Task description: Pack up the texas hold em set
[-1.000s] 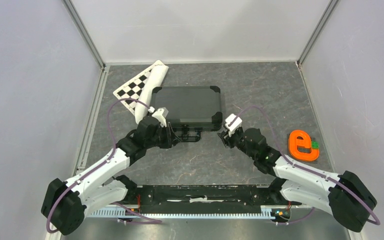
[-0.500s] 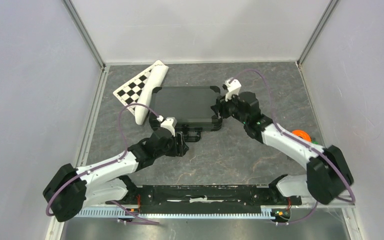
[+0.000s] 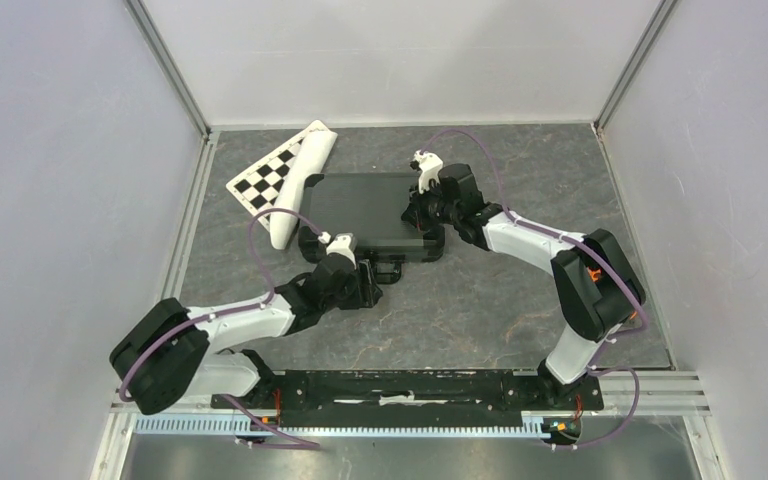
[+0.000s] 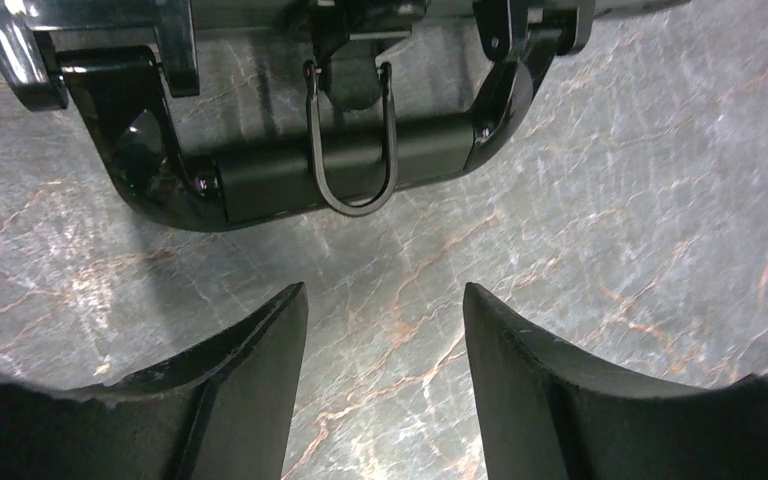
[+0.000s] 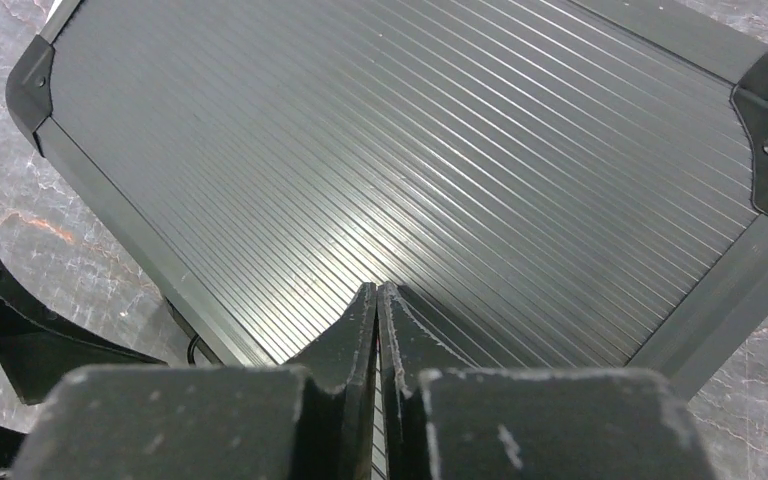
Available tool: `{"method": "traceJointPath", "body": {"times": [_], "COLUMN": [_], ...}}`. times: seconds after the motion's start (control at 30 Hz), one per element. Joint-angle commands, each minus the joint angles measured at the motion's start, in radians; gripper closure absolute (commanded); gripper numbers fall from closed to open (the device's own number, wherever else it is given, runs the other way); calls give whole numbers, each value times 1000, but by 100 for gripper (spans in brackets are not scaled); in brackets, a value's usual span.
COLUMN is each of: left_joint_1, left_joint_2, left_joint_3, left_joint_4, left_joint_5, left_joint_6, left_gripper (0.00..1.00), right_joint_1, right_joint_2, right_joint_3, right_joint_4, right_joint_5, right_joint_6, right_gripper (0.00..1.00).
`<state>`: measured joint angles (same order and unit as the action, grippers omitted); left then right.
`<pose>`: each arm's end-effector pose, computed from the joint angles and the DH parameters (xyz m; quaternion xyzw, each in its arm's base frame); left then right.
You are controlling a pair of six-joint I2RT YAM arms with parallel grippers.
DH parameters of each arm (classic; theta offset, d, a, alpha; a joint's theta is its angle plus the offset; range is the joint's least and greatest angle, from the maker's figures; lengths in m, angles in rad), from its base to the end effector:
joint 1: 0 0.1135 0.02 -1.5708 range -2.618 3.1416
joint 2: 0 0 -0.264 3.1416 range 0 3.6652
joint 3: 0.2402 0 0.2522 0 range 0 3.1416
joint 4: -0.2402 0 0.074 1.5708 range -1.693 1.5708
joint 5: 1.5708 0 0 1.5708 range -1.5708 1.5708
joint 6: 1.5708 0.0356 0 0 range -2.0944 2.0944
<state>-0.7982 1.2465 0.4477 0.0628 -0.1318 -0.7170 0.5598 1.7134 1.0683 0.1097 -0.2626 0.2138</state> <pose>0.1644 -0.1620 0.1567 0.0104 0.9125 -0.2342 0.3352 0.3192 0.2110 0.2202 -0.2121 0.8375 0.2904 0.4115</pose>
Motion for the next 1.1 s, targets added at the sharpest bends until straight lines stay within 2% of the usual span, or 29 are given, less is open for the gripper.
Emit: {"method": "traceJointPath", "body": {"times": [0.0,0.23,0.37,0.53,0.77,1.07], "left_joint_1": [19,34,50,50,50,51], "left_joint_2": [19,-1,-27,-57,-30,142], "left_joint_3": [-23,-91,-173,-306,-320,-288], "left_joint_4": [190,289,365,548,618,714], "left_joint_5": [-13,-11,-69,-166,-141,-98], "left_joint_6": [-135,-244,-387,-570,-656,-784], "left_gripper": [34,36,42,45,48,55], "right_joint_1": [-3,-5,-4,-4,-5,-8], "right_joint_2": [35,22,18,13,10,3], "right_joint_3": [9,-14,-22,-24,-31,-38], "right_joint_4": [-62,-37,-22,-14,-8,2], "right_joint_5": [-36,-33,-36,-42,-43,-50], "right_joint_6": [2,4,7,6,8,14], "right_gripper": [93,94,94,94,94,94]}}
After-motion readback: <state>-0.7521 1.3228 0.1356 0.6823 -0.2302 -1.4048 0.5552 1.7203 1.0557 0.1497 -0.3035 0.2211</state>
